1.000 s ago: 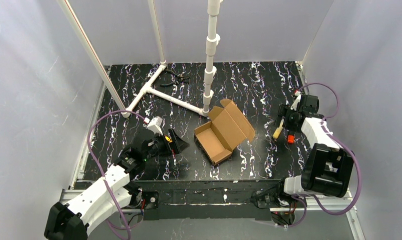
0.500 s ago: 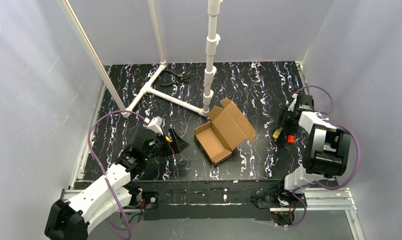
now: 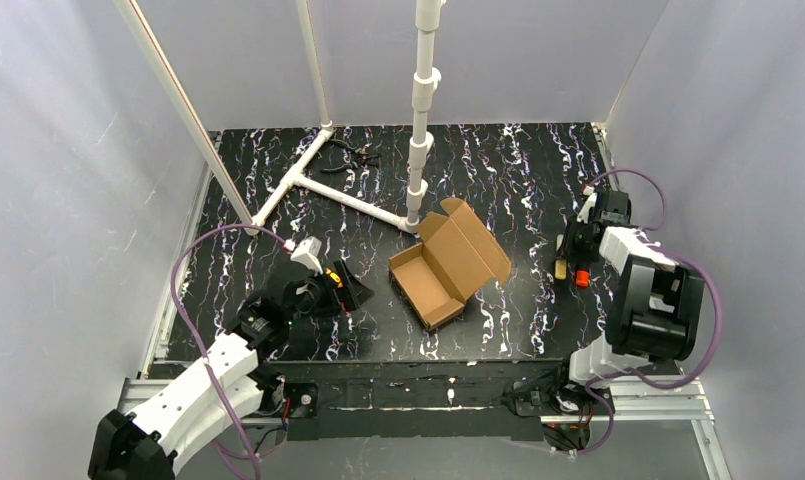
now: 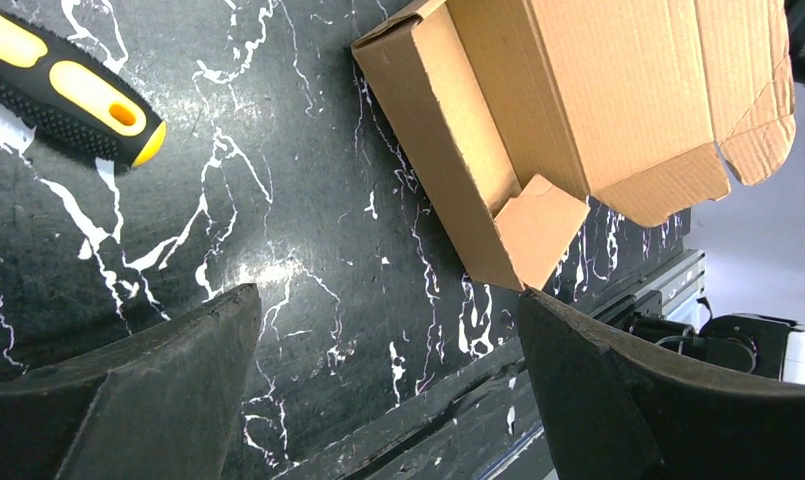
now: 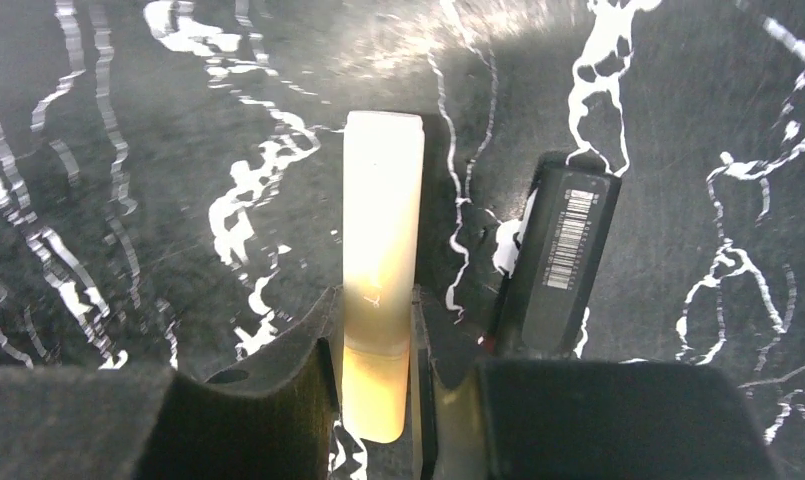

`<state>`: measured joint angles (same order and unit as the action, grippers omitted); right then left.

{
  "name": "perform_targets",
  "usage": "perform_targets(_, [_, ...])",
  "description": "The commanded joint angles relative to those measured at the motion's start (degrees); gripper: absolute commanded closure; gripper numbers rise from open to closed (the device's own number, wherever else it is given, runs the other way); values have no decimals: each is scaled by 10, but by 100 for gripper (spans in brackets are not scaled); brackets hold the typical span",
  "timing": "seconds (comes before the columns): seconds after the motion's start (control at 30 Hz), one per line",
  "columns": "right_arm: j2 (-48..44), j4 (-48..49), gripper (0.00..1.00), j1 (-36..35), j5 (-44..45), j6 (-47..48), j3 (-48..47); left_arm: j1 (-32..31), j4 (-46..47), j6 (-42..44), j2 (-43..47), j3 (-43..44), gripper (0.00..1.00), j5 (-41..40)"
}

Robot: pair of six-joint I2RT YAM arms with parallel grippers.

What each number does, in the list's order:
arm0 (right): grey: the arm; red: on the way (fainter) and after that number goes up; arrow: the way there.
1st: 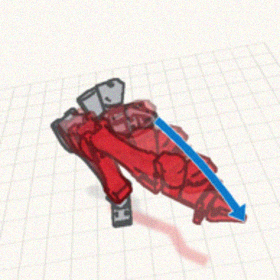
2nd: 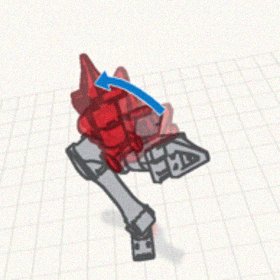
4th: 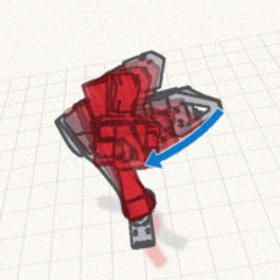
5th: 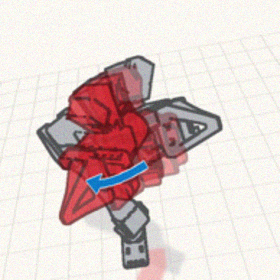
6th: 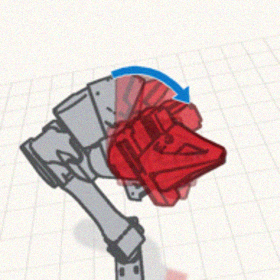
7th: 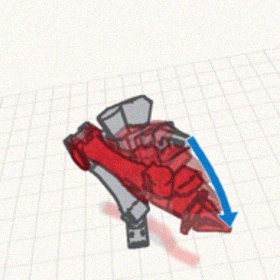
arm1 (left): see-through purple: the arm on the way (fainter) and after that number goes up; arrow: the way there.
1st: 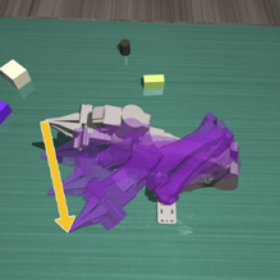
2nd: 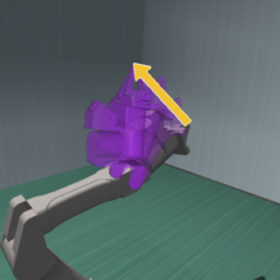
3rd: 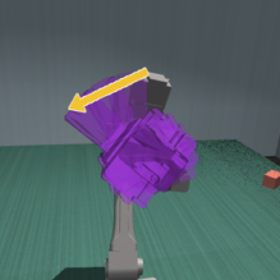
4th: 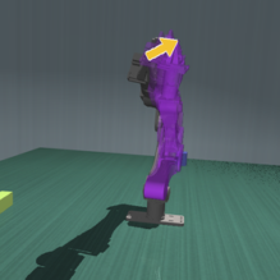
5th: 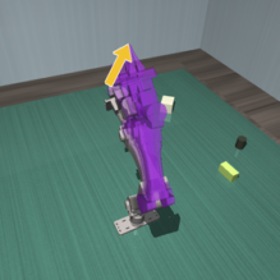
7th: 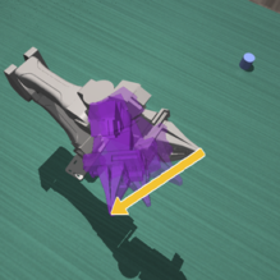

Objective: Fold the paper box

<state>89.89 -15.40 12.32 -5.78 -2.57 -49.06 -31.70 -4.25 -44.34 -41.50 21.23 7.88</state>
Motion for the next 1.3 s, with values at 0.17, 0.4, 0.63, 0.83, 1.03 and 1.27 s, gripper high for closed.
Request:
perform_targets(0.17, [-196,-62,99,2,-277,258,-33,2,-65,17,44,15,2,-23])
perform_targets(0.4, [-179,-271,99,-18,-524,406,-182,2,-93,19,66,24,2,-38])
perform_targets(0.63, [-143,-374,99,-207,-518,475,-281,2,-114,11,78,31,2,-44])
perform_targets(0.83, [-95,-369,99,-328,-447,471,-286,2,-138,-9,103,29,2,-54])
perform_targets(1.03, [-36,-314,93,-450,-299,430,-277,2,-146,-35,118,26,2,-70])
perform_targets(1.27, [6,-150,62,-485,-174,246,-208,2,-146,-49,127,17,2,-71])
